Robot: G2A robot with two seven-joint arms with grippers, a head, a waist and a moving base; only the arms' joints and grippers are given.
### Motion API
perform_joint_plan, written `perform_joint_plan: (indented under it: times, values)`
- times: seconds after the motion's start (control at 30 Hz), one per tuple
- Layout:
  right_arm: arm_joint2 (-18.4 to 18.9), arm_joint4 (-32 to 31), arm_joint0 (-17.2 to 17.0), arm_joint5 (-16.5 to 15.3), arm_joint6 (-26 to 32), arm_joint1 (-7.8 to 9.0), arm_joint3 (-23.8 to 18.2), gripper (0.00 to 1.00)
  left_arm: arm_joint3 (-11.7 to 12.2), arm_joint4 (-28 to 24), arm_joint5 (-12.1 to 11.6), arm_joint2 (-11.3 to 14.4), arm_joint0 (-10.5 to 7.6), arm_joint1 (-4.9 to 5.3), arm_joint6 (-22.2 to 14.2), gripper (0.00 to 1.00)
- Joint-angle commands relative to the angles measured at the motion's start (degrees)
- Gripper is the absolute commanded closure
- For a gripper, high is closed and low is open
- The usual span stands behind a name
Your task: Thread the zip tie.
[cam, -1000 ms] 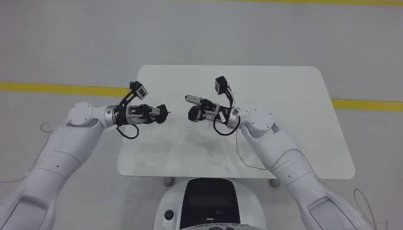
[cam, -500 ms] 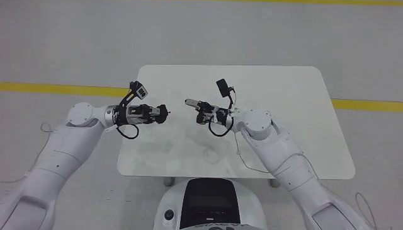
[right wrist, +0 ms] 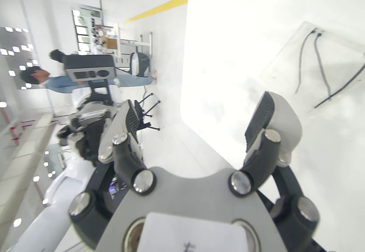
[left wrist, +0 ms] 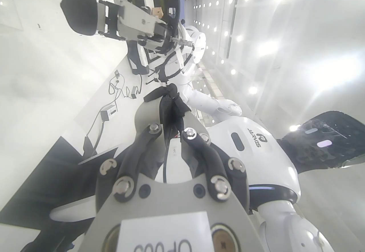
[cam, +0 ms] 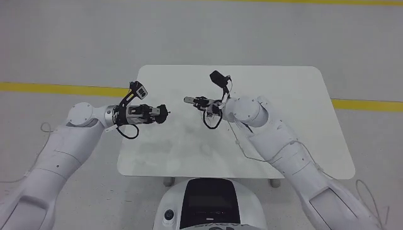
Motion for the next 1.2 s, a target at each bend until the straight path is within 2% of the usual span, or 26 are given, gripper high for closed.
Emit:
perform_joint_plan:
  times: [0.0,0.1,0.43,0.47,0.6,0.7,0.8,1.0,1.17]
  values:
    - [-0.9,-2.0,1.7,0.0,1.3,-0.61,2.8,0.00,0.0,0.0,0.0,0.0,0.00,0.00,0.0,1.00]
    - [-1.3,-4.0,3.4,0.0,0.8,-1.84,6.0,0.00,0.0,0.0,0.0,0.0,0.00,0.00,0.0,1.00]
    - [-1.4,-4.1,3.3,0.0,0.5,-1.84,5.9,0.00,0.0,0.0,0.0,0.0,0.00,0.00,0.0,1.00]
    - [-2.0,-5.6,3.1,0.0,0.0,-1.85,5.5,0.00,0.0,0.0,0.0,0.0,0.00,0.00,0.0,1.00]
    - [-4.5,-11.1,5.7,0.0,4.2,-2.34,6.3,0.00,0.0,0.0,0.0,0.0,0.00,0.00,0.0,1.00]
    - [-6.6,-15.7,8.7,0.0,8.3,-3.71,9.9,0.00,0.0,0.0,0.0,0.0,0.00,0.00,0.0,1.00]
    - [-7.9,-18.9,11.1,0.0,10.9,-5.91,14.6,0.00,0.0,0.0,0.0,0.0,0.00,0.00,0.0,1.00]
    - [-9.0,-25.2,13.1,0.0,14.2,-10.63,22.0,0.00,0.0,0.0,0.0,0.0,0.00,0.00,0.0,1.00]
    - [-9.0,-25.2,13.1,0.0,14.2,-10.63,22.0,0.00,0.0,0.0,0.0,0.0,0.00,0.00,0.0,1.00]
